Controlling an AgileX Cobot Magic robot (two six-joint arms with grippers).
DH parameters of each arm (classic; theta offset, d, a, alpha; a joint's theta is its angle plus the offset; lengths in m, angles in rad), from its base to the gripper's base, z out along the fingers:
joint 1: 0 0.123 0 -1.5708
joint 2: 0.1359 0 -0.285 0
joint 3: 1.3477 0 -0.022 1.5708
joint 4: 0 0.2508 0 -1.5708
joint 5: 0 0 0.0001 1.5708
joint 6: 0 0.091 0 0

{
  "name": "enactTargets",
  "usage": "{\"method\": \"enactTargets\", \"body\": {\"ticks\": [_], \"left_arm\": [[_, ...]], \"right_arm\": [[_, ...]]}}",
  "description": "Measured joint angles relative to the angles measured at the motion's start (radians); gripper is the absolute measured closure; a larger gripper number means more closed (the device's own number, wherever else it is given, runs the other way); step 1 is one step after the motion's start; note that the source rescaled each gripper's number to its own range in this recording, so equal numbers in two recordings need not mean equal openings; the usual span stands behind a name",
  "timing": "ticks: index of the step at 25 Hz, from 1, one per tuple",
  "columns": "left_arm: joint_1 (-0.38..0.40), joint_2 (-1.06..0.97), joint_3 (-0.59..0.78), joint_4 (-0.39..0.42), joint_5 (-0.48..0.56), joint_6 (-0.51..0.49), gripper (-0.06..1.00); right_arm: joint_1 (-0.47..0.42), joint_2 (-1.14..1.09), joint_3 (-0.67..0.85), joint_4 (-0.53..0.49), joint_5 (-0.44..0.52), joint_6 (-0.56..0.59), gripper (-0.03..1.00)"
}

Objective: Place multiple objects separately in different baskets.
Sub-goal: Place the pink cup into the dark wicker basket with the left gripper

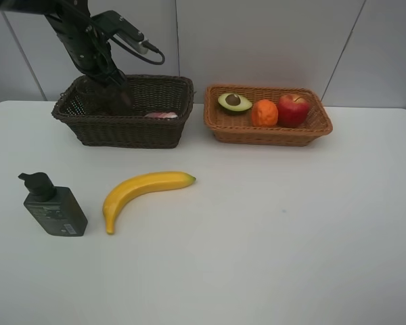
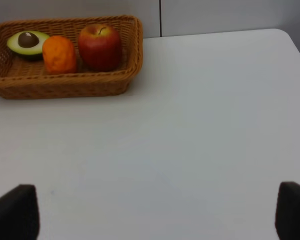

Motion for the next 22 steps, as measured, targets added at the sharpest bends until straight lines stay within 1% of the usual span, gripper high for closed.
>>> {"method": "enactTargets", "body": {"ticks": [7,9,10,12,14,16,17,18,19,22], "left_arm": [[0.0,0.0,0.0,0.0,0.0,0.0,0.94],[0.0,0.0,0.0,0.0,0.0,0.0,0.91],[0.0,0.0,0.0,0.0,-0.001,0.0,0.85],[0.0,0.0,0.0,0.0,-0.002,0.0,0.67],[0.0,0.0,0.0,0.0,-0.003,0.001,0.38],[0.0,0.0,0.0,0.0,-0.005,0.005,0.14],[0.0,0.0,0.0,0.0,-0.005,0.011,0.05],[0.0,0.0,0.0,0.0,-0.004,0.015,0.0],[0.0,0.0,0.0,0.0,-0.004,0.02,-0.02],[0.0,0.0,0.0,0.0,-0.001,0.022,-0.05]], "right_arm": [[0.0,0.0,0.0,0.0,0.0,0.0,-0.03],[0.0,0.0,0.0,0.0,0.0,0.0,-0.03],[0.0,0.0,0.0,0.0,0.0,0.0,-0.03],[0.0,0.0,0.0,0.0,0.0,0.0,-0.03],[0.0,0.0,0.0,0.0,0.0,0.0,-0.03],[0.0,0.0,0.0,0.0,0.0,0.0,-0.03],[0.0,0.0,0.0,0.0,0.0,0.0,-0.03],[0.0,0.0,0.0,0.0,0.0,0.0,-0.03],[0.0,0.0,0.0,0.0,0.0,0.0,-0.03],[0.0,0.0,0.0,0.0,0.0,0.0,-0.03]]}}
